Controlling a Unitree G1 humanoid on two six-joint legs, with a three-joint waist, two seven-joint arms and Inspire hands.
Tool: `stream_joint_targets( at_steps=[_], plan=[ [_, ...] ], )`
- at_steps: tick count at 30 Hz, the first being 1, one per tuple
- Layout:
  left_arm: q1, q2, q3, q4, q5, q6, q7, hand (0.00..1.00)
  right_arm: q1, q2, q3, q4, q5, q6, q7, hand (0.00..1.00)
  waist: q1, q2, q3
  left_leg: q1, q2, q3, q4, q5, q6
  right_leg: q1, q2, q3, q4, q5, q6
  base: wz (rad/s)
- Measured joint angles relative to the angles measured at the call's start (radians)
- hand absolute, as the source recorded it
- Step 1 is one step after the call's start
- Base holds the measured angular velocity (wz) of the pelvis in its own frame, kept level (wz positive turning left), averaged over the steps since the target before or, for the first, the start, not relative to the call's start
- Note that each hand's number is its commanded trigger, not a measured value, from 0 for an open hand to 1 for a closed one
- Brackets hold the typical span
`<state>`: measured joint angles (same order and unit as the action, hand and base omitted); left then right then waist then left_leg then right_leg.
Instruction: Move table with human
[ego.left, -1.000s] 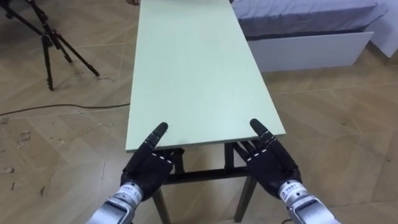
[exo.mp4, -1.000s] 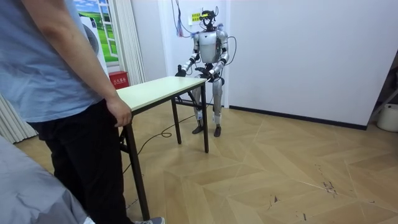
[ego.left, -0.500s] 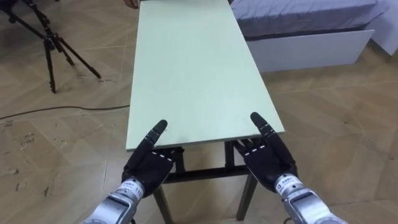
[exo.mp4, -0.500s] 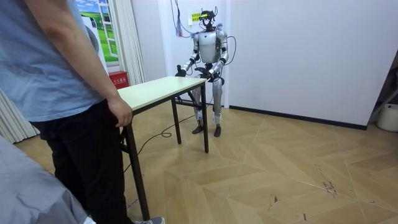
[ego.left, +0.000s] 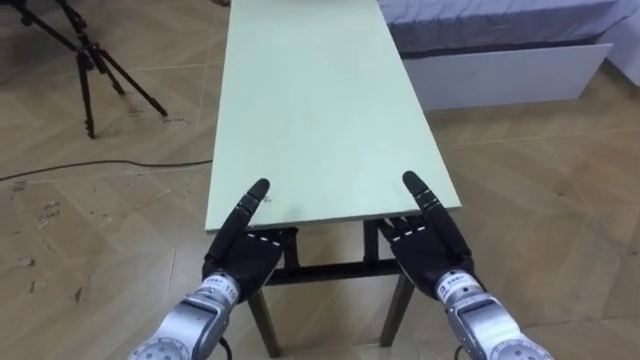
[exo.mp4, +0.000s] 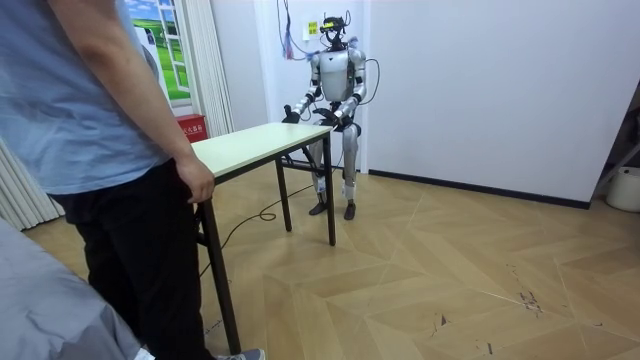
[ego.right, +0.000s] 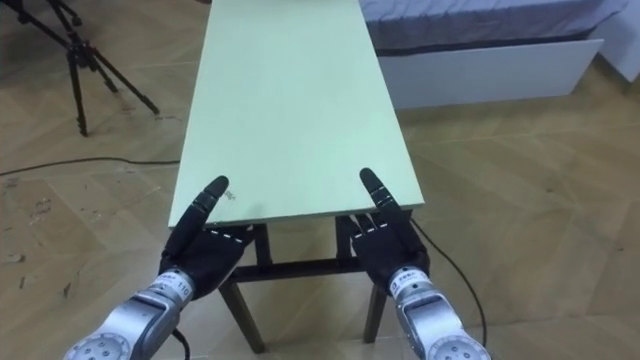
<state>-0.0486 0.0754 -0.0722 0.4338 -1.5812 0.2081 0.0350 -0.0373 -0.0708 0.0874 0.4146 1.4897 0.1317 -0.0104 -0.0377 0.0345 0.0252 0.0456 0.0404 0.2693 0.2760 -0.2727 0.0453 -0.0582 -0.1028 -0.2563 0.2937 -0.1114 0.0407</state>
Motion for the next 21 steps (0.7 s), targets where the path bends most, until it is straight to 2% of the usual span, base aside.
stream_joint_targets(
  at_steps=[1, 2, 3, 14, 16, 21],
  plan=[
    [0.000, -0.008, 0.000, -0.002, 0.000, -0.006, 0.001, 0.59, -0.001, 0.001, -0.001, 0.002, 0.000, -0.005, 0.000, 1.00, 0.003, 0.000, 0.0000, 0.001, 0.000, 0.000, 0.001, 0.000, 0.000, -0.001, 0.000, 0.000, -0.001, 0.000, 0.000, 0.00],
    [-0.001, -0.019, 0.000, -0.002, 0.000, -0.015, 0.002, 0.82, -0.001, 0.001, -0.002, 0.005, 0.000, -0.010, 0.000, 1.00, 0.006, 0.000, 0.0000, 0.002, 0.000, 0.000, 0.001, 0.000, 0.000, -0.001, 0.000, 0.000, -0.001, 0.000, 0.000, 0.00],
    [-0.001, -0.022, 0.000, -0.003, 0.000, -0.017, 0.002, 1.00, 0.000, 0.001, -0.003, 0.006, 0.000, -0.011, 0.000, 1.00, 0.010, -0.001, 0.0001, 0.001, 0.000, 0.000, 0.001, 0.000, 0.000, -0.001, 0.000, 0.000, -0.001, 0.000, 0.000, 0.00],
    [-0.009, -0.042, 0.000, 0.027, 0.003, -0.020, 0.042, 1.00, -0.043, 0.011, 0.001, 0.106, -0.001, -0.026, -0.068, 1.00, 0.038, -0.001, 0.0004, 0.000, 0.000, -0.012, -0.001, 0.000, 0.000, -0.014, 0.002, -0.005, -0.002, 0.000, 0.000, -0.04],
    [-0.009, -0.043, 0.000, 0.037, 0.003, -0.024, 0.050, 1.00, -0.043, 0.012, 0.007, 0.106, -0.002, -0.026, -0.068, 1.00, 0.031, -0.003, 0.0005, 0.003, -0.002, -0.030, -0.002, 0.000, 0.000, -0.013, 0.001, -0.008, -0.001, 0.000, 0.000, -0.08],
    [-0.011, -0.047, 0.000, 0.057, 0.005, -0.033, 0.049, 1.00, -0.043, 0.016, 0.013, 0.106, -0.011, -0.027, -0.069, 1.00, 0.019, -0.004, 0.0011, 0.010, -0.004, -0.029, -0.010, 0.000, 0.000, -0.010, 0.001, -0.006, -0.002, 0.000, 0.000, 0.00]
  ],
)
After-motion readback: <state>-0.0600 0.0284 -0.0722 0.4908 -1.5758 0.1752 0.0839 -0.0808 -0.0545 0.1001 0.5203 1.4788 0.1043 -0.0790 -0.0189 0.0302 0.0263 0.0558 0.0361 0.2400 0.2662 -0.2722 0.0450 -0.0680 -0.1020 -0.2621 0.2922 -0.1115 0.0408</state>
